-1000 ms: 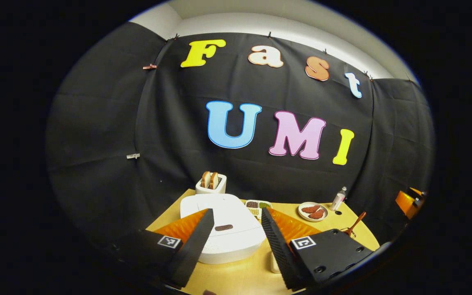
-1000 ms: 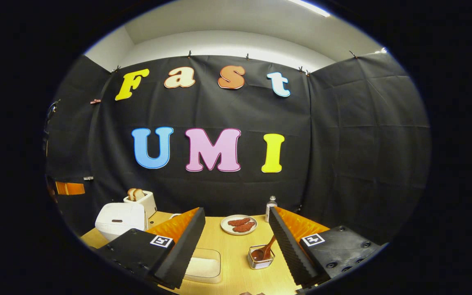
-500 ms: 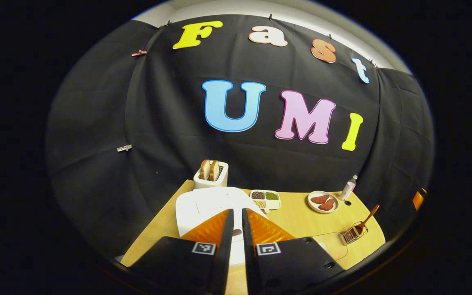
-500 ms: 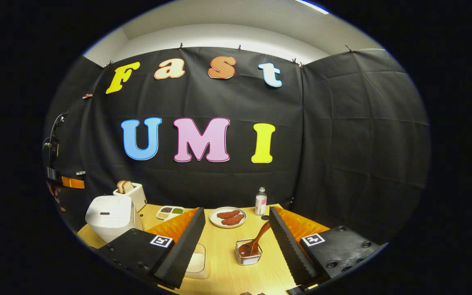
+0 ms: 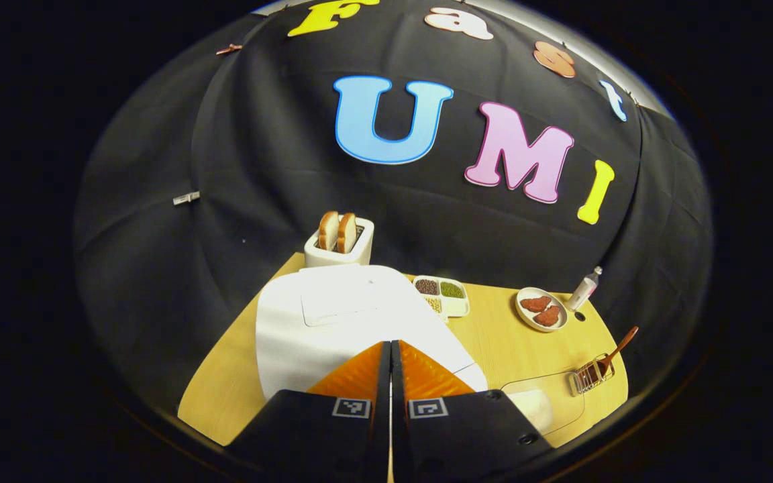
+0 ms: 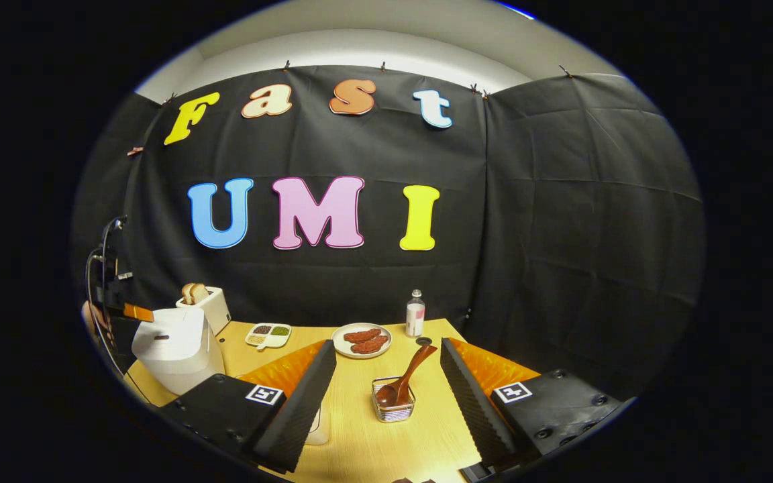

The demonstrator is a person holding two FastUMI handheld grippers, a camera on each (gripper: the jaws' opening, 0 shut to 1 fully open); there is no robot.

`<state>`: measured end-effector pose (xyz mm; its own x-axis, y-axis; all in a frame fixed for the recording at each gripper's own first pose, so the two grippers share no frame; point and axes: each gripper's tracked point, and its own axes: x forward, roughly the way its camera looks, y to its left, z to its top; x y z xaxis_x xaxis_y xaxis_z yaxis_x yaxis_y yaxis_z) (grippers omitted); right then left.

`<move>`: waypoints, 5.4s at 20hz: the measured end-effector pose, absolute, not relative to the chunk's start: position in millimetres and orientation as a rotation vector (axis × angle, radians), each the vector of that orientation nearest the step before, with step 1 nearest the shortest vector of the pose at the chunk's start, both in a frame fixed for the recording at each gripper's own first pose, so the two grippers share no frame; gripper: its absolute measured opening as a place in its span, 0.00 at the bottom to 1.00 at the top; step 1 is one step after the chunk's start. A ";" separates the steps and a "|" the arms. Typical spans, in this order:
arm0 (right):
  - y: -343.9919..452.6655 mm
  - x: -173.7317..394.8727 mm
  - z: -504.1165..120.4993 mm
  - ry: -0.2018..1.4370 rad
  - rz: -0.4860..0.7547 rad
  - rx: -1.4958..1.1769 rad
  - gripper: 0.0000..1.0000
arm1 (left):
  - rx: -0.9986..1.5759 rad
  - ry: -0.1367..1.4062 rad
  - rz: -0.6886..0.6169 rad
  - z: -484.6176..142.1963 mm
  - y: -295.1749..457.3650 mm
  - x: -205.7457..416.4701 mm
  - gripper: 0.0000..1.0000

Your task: Close the left gripper, press the button to open the rice cooker; take a wooden spoon from the chopstick holder with the right hand, scoop a spoonful of rice and pour it into the rice cooker, then put the wooden spoon back into the chopstick holder.

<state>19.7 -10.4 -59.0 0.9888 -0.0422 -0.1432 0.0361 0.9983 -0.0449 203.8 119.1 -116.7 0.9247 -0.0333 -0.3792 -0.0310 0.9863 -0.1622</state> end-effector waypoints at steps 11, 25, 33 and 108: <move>-17.0 16.9 -69.5 0.170 -0.023 -0.054 0.98 | -0.182 0.444 0.018 -158.7 118.9 214.9 0.08; -36.5 34.6 -70.3 0.167 -0.006 -0.046 0.98 | 0.014 0.072 0.158 -31.5 115.2 178.0 0.09; -49.4 74.4 -88.9 0.204 0.034 0.005 0.98 | -0.038 0.017 0.108 -20.9 44.0 92.1 0.76; 173.5 150.5 -253.5 0.472 0.289 0.110 0.18 | -0.060 0.334 0.042 -167.6 96.5 10.1 0.96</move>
